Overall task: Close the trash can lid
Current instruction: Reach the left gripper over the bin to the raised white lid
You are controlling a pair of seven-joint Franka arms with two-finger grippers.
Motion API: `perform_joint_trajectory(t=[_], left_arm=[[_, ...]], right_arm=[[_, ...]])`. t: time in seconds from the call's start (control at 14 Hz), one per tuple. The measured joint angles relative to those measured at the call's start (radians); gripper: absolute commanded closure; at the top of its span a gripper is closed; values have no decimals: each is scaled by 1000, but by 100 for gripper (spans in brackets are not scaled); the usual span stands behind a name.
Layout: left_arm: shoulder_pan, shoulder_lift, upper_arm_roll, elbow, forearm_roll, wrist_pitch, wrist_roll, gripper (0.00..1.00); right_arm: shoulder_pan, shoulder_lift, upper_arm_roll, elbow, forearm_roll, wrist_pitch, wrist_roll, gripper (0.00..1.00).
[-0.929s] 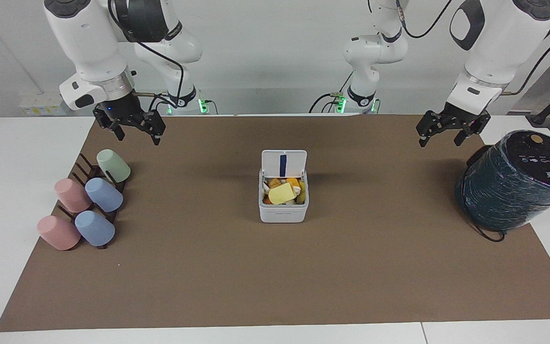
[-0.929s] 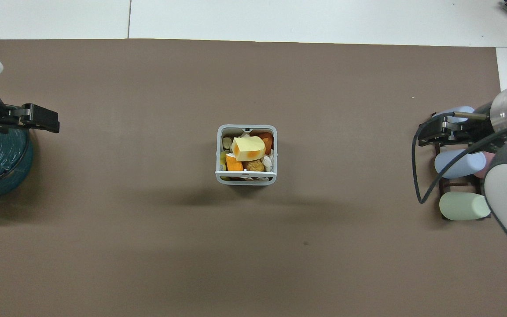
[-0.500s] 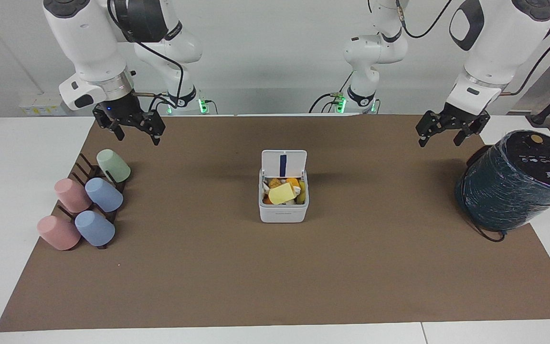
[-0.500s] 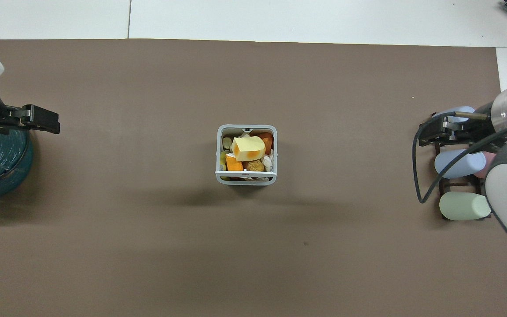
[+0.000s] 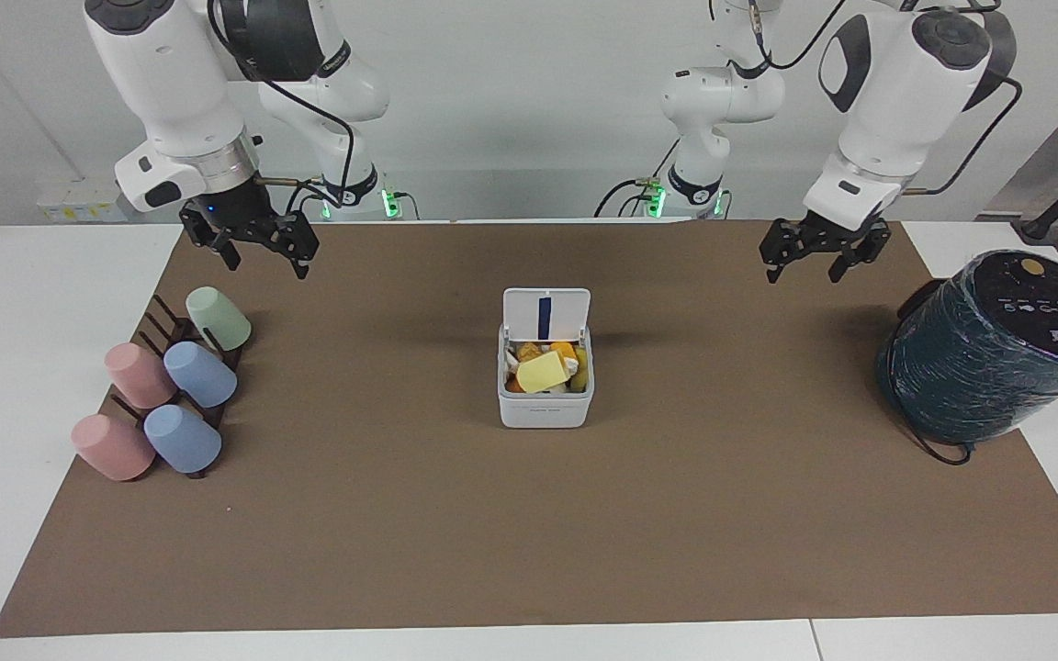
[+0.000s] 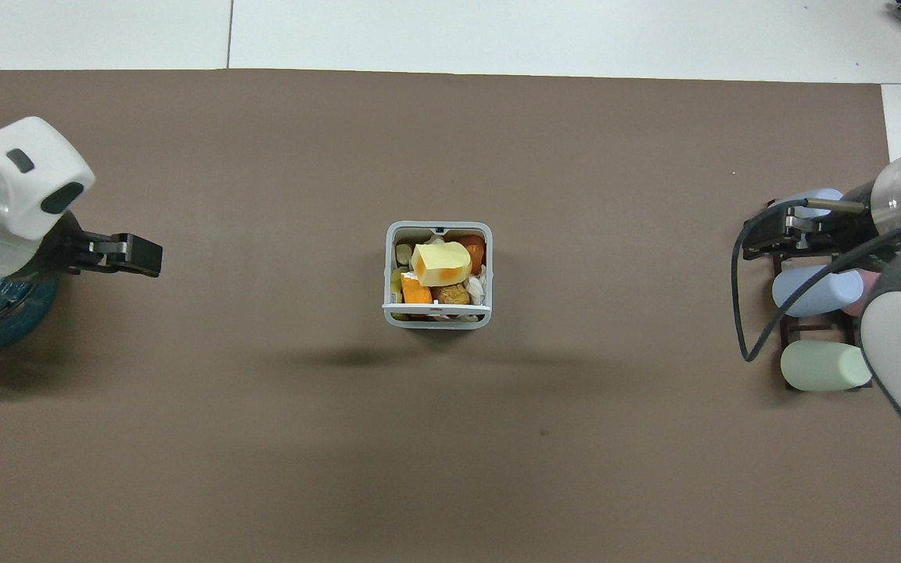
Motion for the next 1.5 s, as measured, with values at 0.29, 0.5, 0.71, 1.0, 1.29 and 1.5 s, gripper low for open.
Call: perform_joint_trajectory(t=[0.29,0.5,0.71,1.0,1.29,1.5], left_arm=[[-134,-64,-5,-114,-6,35,-131,95],[-220,-93,-7,-184,-25,81,-231,100],[-316,-97,-8,-257,-29,163,-368,100],[-469,-87,-10,-372,-30,341,-616,100],[-515,-55,-9,-396,-31,560,-834,100],[-514,-34,-4,-393,-31,731,-996,100]], right_arm=[[0,0,0,0,0,0,0,0],[0,0,0,0,0,0,0,0],[0,0,0,0,0,0,0,0],[0,0,0,0,0,0,0,0],[0,0,0,0,0,0,0,0],[0,0,0,0,0,0,0,0]])
